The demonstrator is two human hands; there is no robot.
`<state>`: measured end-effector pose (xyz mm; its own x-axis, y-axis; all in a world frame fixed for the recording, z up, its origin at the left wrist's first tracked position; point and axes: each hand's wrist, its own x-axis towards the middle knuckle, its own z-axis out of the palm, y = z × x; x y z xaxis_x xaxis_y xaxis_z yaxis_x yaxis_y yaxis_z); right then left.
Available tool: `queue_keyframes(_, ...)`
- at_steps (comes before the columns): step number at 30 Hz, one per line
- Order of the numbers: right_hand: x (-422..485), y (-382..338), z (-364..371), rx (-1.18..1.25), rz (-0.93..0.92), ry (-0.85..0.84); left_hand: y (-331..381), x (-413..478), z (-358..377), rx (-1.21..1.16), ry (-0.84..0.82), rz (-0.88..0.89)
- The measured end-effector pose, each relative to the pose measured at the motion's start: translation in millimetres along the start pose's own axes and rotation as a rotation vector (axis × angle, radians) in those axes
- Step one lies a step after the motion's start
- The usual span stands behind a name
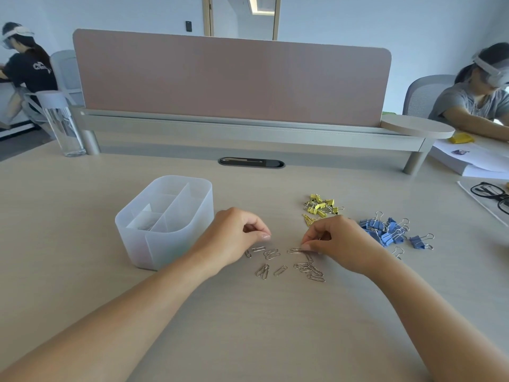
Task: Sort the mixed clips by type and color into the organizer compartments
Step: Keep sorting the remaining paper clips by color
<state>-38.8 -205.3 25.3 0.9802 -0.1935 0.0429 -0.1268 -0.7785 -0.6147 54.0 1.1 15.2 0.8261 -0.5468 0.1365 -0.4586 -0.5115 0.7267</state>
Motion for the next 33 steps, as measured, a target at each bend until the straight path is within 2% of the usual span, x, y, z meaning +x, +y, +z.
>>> queue_keyframes(3,-1.0,2.2,-1.0,-0.009,0.014,-0.006,-0.4,-0.9,-6.2,0.07,-0.022,-0.019)
queue_keyframes(7,-1.9,1.3,-1.8,-0.021,0.033,-0.067,-0.8,-3.1,-9.1,0.115,-0.135,-0.022)
queue_keyframes(11,-5.3,1.4,-8.4,-0.004,0.053,-0.132,-0.5,-3.8,-10.5,0.184,-0.143,-0.017)
queue_keyframes(17,-7.9,3.8,-17.1,-0.032,0.068,-0.205,-1.9,-4.9,-19.8,0.309,-0.232,-0.121)
queue_keyframes(20,-9.4,4.6,-20.4,-0.025,0.073,-0.191,0.8,-6.8,-21.9,0.333,-0.265,-0.143)
queue_keyframes(26,-10.7,1.9,-19.9,-0.023,0.104,-0.222,2.8,-7.8,-19.3,0.293,-0.242,-0.139)
queue_keyframes(33,-9.0,-5.7,-5.2,-0.026,0.044,-0.153,7.1,-12.2,-9.1,0.26,-0.181,-0.108)
